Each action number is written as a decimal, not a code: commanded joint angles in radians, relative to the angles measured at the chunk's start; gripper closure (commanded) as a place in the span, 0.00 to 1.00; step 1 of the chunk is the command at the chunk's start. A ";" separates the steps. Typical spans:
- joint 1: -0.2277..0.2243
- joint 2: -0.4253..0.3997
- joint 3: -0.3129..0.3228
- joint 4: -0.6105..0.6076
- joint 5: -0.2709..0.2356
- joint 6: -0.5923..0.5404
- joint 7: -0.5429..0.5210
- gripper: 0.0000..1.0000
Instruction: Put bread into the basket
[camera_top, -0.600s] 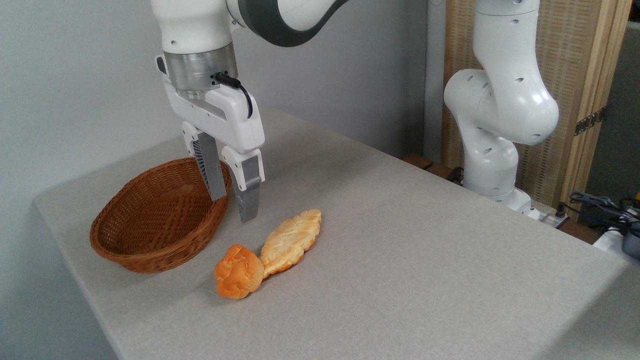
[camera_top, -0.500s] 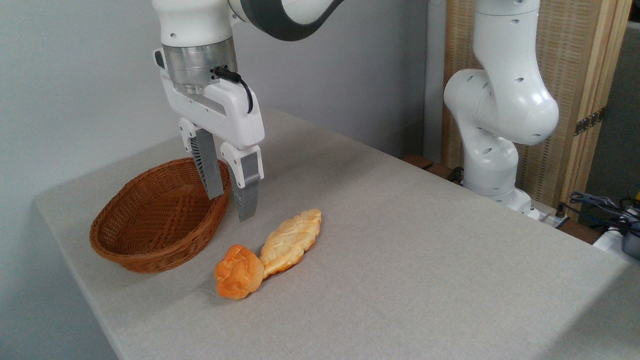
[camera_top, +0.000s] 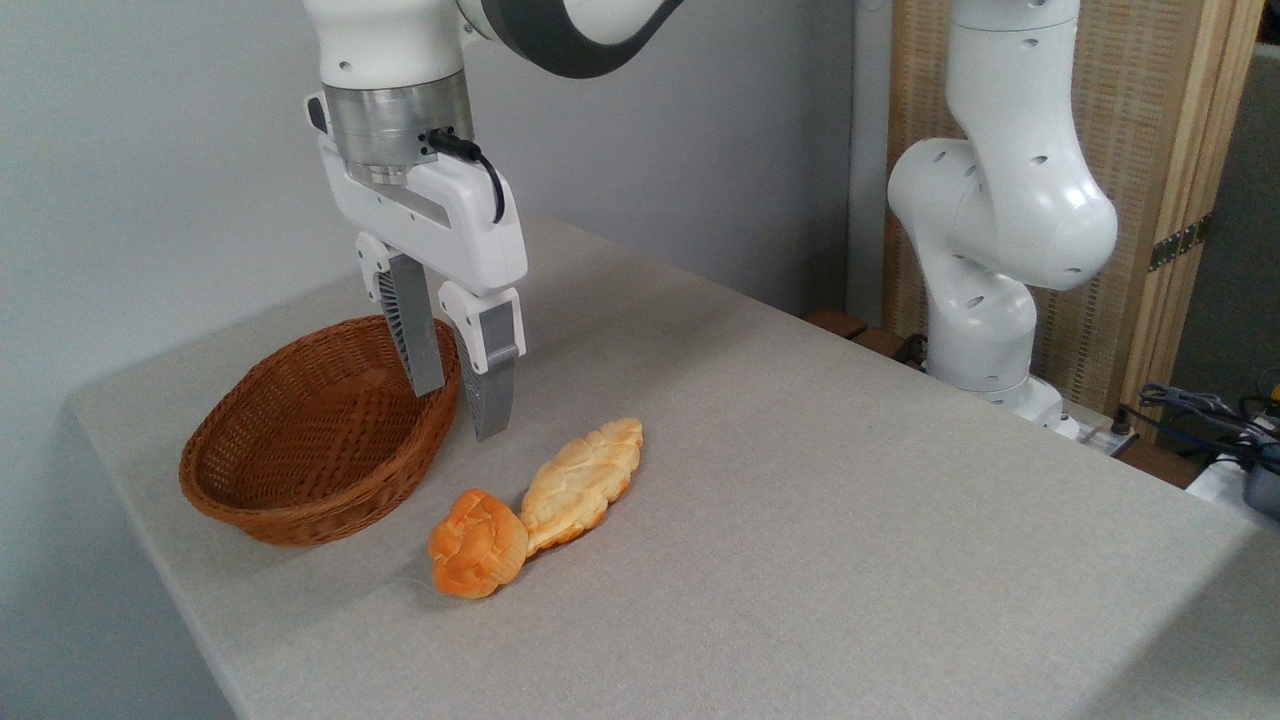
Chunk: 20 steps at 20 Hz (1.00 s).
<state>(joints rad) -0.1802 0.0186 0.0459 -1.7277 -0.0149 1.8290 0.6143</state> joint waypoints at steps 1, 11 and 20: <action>-0.002 -0.005 0.008 0.013 0.000 -0.025 0.004 0.00; -0.004 -0.002 0.002 -0.004 0.000 -0.016 0.010 0.00; -0.005 -0.002 -0.001 -0.102 0.001 0.102 0.012 0.00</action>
<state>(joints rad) -0.1822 0.0254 0.0386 -1.7926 -0.0149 1.8859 0.6143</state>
